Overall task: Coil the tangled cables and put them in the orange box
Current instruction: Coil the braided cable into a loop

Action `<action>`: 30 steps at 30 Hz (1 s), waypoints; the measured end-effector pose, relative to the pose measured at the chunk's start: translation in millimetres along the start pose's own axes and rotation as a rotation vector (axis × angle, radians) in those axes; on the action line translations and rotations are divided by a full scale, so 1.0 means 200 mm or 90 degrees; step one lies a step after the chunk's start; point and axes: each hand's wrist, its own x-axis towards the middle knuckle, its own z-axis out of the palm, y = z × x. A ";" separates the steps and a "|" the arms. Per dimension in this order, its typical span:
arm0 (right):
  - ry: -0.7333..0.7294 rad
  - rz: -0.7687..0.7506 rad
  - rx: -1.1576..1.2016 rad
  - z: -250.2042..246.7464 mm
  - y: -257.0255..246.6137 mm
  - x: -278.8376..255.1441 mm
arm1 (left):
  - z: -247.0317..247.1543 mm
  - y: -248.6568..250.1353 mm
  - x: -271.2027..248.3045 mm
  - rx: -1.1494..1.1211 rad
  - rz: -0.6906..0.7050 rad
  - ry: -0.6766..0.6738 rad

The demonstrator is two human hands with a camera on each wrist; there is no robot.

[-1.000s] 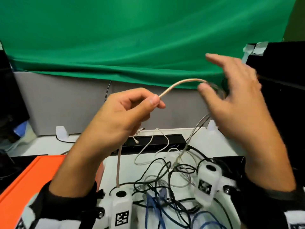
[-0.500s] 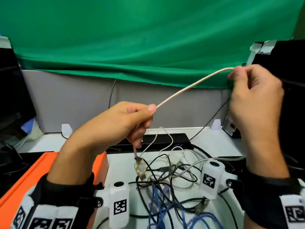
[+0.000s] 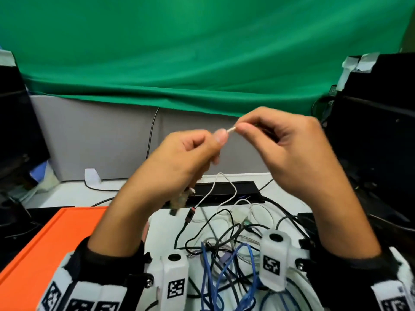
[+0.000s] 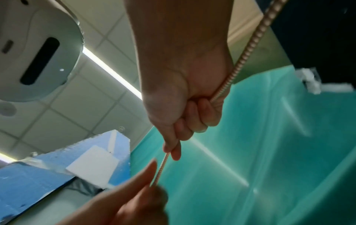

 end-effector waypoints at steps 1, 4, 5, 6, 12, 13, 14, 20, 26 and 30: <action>0.025 0.008 -0.008 -0.01 0.02 0.00 | -0.01 0.00 0.00 -0.013 -0.059 -0.061; 0.039 0.066 -0.036 0.01 0.03 -0.01 | -0.04 -0.01 -0.01 -0.003 -0.127 -0.135; 0.026 0.092 -0.058 0.03 0.04 -0.01 | -0.04 -0.01 0.00 0.004 -0.128 -0.130; 0.004 0.117 -0.080 0.04 0.04 -0.01 | -0.04 -0.01 0.00 -0.003 -0.125 -0.121; -0.071 0.130 -0.056 0.09 0.06 -0.01 | -0.08 -0.01 0.01 -0.158 -0.072 -0.041; -0.064 0.115 -0.045 0.10 0.06 -0.01 | -0.08 -0.01 0.01 -0.184 -0.064 -0.055; -0.054 0.100 -0.036 0.10 0.05 -0.01 | -0.08 -0.01 0.01 -0.216 -0.061 -0.079; -0.069 0.055 0.036 0.11 0.01 -0.01 | -0.06 0.05 -0.01 -0.378 -0.088 -0.120; -0.088 0.180 -0.054 0.11 0.08 -0.01 | -0.22 0.07 0.01 -0.776 0.189 0.042; -0.242 0.182 -0.110 0.16 0.00 -0.03 | -0.29 0.06 -0.01 -0.696 0.320 0.194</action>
